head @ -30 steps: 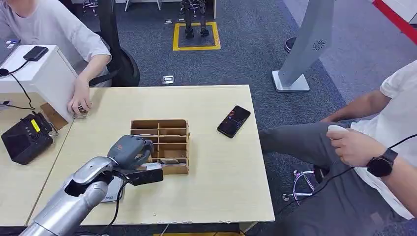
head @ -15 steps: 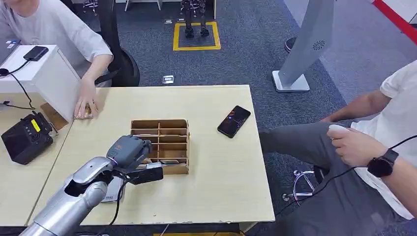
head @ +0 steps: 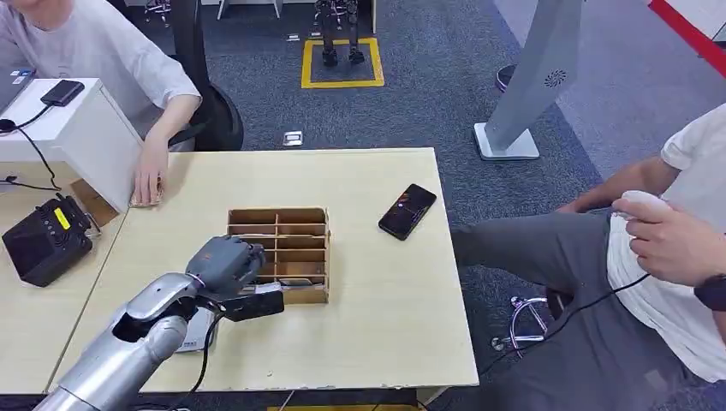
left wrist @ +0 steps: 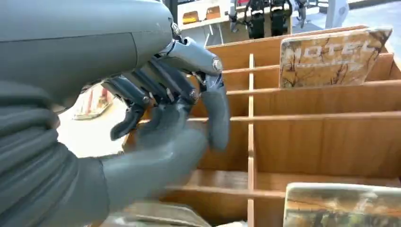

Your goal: Pass the card to the sensor for recognition and then transmit it.

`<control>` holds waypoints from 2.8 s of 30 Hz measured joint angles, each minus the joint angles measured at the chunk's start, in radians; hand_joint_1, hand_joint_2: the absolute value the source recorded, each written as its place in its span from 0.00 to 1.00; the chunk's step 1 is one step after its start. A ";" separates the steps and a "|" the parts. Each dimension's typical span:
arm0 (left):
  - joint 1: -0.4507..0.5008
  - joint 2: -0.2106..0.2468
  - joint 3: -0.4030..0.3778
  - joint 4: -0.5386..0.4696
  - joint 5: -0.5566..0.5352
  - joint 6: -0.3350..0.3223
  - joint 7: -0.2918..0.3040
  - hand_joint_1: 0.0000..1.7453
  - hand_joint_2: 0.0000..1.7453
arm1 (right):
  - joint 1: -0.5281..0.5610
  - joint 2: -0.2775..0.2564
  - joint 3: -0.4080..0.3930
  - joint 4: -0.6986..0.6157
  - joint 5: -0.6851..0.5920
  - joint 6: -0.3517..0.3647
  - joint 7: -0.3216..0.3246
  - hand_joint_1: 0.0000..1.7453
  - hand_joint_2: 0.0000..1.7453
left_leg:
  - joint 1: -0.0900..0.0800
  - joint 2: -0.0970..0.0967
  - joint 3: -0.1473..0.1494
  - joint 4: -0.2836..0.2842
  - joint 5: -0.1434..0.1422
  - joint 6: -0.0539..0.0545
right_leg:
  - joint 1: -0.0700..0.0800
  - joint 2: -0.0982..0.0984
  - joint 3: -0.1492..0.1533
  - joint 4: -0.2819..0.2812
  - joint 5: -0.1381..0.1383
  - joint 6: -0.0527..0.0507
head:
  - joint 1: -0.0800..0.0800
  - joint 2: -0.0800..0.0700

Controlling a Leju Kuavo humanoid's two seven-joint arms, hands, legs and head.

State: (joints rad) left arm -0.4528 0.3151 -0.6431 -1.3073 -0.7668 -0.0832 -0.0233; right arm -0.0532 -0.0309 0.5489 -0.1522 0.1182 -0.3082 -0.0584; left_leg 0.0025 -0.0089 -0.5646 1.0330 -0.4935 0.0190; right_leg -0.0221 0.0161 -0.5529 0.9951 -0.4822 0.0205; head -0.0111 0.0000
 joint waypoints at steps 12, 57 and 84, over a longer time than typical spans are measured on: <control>0.010 0.027 0.061 -0.106 0.113 0.006 -0.041 0.00 1.00 | 0.001 0.000 0.000 0.000 -0.008 -0.010 -0.010 0.00 1.00 | 0.000 0.000 0.000 0.000 0.000 0.000 | 0.000 0.000 0.000 0.000 0.000 0.000 | 0.000 0.000; 0.078 0.412 0.173 -0.354 0.245 -0.203 -0.158 0.00 1.00 | 0.005 0.000 -0.001 0.000 -0.014 -0.010 -0.013 0.00 1.00 | 0.001 0.001 0.000 0.000 0.000 0.000 | 0.000 0.001 -0.001 0.000 0.000 0.000 | 0.000 0.000; 0.065 0.350 0.084 -0.359 0.242 -0.172 -0.136 0.00 1.00 | -0.008 0.002 0.000 -0.002 -0.003 -0.007 0.000 0.00 1.00 | 0.001 0.001 0.000 0.000 0.000 0.000 | 0.000 0.001 -0.001 0.000 0.000 0.000 | 0.000 0.000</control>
State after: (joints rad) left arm -0.3873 0.6653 -0.5592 -1.6667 -0.5245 -0.2548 -0.1594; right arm -0.0617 -0.0290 0.5486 -0.1545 0.1156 -0.3155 -0.0587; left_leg 0.0035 -0.0075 -0.5650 1.0330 -0.4934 0.0190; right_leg -0.0222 0.0168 -0.5541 0.9952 -0.4822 0.0204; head -0.0107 0.0000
